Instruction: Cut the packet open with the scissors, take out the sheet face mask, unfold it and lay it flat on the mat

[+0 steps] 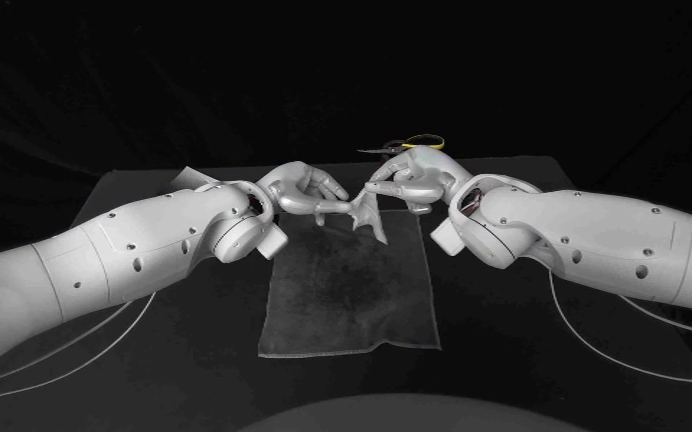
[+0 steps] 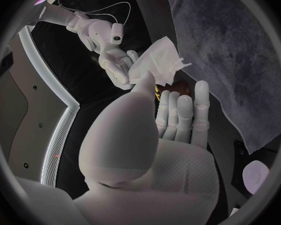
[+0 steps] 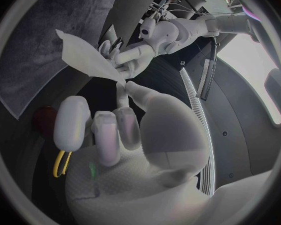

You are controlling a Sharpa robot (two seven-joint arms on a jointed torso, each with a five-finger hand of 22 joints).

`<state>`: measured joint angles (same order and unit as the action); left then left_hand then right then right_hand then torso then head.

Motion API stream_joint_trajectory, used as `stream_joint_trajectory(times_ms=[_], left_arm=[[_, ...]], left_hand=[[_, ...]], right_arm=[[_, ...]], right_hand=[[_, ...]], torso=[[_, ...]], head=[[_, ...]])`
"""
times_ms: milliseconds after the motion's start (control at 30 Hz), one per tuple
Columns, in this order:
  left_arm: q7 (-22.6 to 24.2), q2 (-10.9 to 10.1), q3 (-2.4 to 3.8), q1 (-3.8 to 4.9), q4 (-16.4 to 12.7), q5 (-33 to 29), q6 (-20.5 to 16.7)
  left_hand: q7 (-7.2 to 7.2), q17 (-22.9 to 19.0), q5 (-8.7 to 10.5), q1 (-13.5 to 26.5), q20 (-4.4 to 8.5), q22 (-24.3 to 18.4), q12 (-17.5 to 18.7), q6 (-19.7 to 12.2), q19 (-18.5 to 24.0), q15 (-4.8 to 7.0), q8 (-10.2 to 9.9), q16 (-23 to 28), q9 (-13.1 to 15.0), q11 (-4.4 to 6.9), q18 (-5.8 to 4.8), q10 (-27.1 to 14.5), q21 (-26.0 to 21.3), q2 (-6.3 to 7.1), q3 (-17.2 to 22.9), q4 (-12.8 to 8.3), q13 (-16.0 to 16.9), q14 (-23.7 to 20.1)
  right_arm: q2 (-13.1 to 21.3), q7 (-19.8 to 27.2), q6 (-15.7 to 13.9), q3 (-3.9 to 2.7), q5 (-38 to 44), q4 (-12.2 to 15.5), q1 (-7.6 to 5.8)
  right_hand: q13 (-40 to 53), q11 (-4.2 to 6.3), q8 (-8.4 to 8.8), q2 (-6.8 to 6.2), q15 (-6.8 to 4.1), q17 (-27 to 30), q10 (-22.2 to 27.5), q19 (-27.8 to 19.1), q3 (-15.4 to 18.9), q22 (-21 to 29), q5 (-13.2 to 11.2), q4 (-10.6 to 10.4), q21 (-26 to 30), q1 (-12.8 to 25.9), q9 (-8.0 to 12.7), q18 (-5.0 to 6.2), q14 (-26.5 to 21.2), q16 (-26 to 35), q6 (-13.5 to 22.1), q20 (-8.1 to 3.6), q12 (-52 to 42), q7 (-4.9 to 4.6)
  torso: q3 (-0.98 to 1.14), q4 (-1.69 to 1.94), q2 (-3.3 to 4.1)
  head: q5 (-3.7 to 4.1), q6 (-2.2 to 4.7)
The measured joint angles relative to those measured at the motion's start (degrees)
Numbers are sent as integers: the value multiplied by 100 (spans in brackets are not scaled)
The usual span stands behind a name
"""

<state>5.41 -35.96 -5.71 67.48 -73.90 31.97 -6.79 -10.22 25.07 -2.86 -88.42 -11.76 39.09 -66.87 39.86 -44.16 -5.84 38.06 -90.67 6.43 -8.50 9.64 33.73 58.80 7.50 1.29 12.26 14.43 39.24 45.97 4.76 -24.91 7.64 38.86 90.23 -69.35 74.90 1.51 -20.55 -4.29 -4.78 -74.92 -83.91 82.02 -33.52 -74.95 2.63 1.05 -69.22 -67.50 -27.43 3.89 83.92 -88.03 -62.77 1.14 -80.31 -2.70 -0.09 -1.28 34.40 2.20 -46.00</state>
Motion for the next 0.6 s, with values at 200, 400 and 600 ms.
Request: stream_joint_trajectory(times_ms=[200, 400, 600], left_arm=[[-155, -7, 0, 0, 51, 80, -1], [-304, -17, 0, -1, 54, 250, 32], [-312, 10, 0, -2, -21, 409, 131]], left_hand=[[-35, -21, 0, 35, 9, -33, -105, -231, -9, 0, -26, 1, -29, 9, -3, -143, 0, 84, -202, 181, 56, 0], [23, -43, 0, -187, -34, -81, -153, -517, 35, -83, -83, 4, -62, -100, -35, -432, -49, 149, -375, 324, 68, -126], [23, -44, 0, -240, -65, -89, -187, -517, 65, -105, -15, -30, -38, -127, 20, -499, -49, 96, -447, 396, 68, -187]], right_arm=[[7, 0, -2, 0, 7, 9, 0], [8, 1, -2, 0, 11, 17, 0], [4, 1, 0, 0, 15, 9, 1]], right_hand=[[0, 0, 0, 0, 0, -4, 0, 0, 0, 1, -1, 0, 0, 0, 0, 0, 0, 1, 0, 0, 4, 0], [3, -9, 0, 0, 0, -4, 9, 0, 0, 4, -12, 0, 0, 0, 0, 0, 0, 2, 0, 0, 5, 0], [5, -9, 2, 0, 0, -4, 9, 0, 0, 4, -21, 0, 0, 0, 0, 0, 0, -11, 0, 0, 5, 1]], torso=[[4, -4, -1], [5, -4, 0], [2, -7, 0]], head=[[-3, 0], [2, 5], [-3, -1]])
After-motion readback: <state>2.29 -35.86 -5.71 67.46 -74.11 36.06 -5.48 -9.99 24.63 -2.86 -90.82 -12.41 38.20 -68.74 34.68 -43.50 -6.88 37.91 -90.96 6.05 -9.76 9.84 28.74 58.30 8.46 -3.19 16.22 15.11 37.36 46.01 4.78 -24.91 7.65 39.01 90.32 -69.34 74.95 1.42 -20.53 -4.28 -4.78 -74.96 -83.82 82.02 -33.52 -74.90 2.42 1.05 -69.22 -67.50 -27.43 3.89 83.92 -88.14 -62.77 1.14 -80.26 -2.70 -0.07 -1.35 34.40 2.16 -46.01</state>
